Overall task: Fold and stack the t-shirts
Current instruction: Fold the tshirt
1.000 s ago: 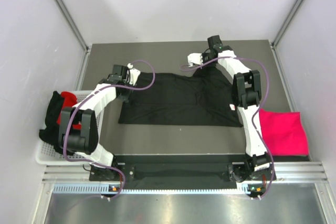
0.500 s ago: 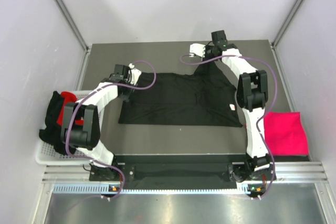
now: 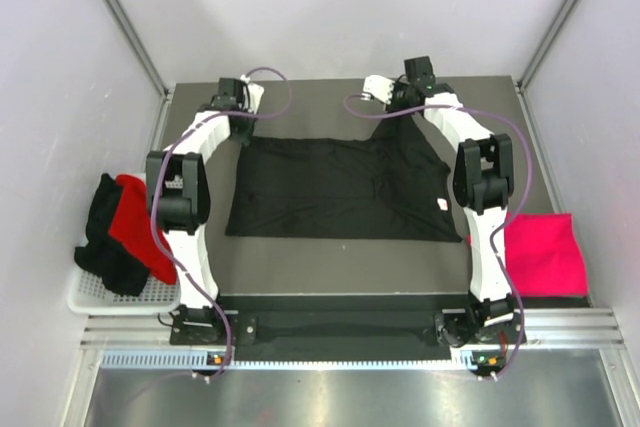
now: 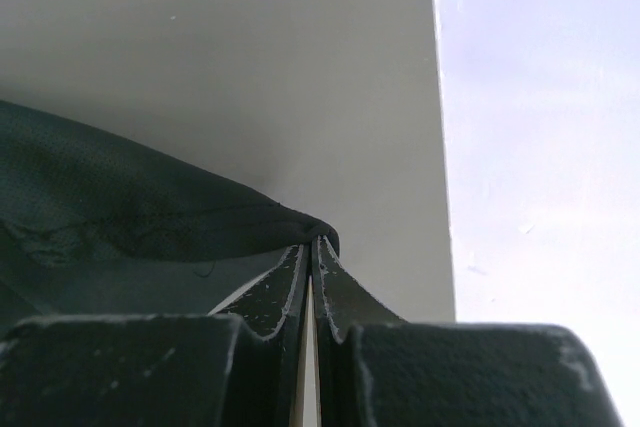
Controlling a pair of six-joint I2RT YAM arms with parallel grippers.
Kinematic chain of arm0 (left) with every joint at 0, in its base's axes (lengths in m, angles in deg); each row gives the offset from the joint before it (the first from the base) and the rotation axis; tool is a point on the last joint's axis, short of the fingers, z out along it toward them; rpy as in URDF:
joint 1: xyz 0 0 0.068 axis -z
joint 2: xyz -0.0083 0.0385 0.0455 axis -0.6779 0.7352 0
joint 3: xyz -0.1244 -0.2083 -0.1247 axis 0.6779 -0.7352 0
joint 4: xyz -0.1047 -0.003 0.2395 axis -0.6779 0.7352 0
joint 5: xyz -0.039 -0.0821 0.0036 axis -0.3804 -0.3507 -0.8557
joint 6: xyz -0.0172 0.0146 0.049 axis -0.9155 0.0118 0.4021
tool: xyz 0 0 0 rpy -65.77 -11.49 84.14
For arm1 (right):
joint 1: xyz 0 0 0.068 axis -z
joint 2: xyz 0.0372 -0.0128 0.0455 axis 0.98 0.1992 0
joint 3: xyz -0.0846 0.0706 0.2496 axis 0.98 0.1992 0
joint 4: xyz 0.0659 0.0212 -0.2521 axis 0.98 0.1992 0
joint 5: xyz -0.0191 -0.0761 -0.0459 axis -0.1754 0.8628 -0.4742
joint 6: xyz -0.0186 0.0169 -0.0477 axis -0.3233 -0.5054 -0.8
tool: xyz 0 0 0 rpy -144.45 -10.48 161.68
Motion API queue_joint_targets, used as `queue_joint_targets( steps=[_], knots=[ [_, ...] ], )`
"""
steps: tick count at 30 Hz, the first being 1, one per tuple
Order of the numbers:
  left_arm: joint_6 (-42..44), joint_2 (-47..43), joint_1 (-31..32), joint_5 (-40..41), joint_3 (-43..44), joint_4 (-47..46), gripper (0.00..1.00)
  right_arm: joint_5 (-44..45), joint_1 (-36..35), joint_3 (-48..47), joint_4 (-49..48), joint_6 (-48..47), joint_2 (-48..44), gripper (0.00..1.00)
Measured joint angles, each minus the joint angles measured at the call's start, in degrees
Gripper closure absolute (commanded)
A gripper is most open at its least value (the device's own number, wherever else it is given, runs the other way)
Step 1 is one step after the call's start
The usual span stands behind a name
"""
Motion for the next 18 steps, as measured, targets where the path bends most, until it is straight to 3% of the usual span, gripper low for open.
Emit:
queue_joint_targets(
  steps=[8, 18],
  knots=[
    [-8.7, 11.1, -4.3, -9.2, 17.7, 5.8, 0.58, 0.1, 0.0, 4.5, -0.9, 1.7, 0.0, 1.0],
    [-12.8, 15.0, -5.4, -15.5, 19.5, 8.7, 0.6, 0.2, 0.0, 4.7, -1.6, 2.3, -0.3, 1.0]
  ],
)
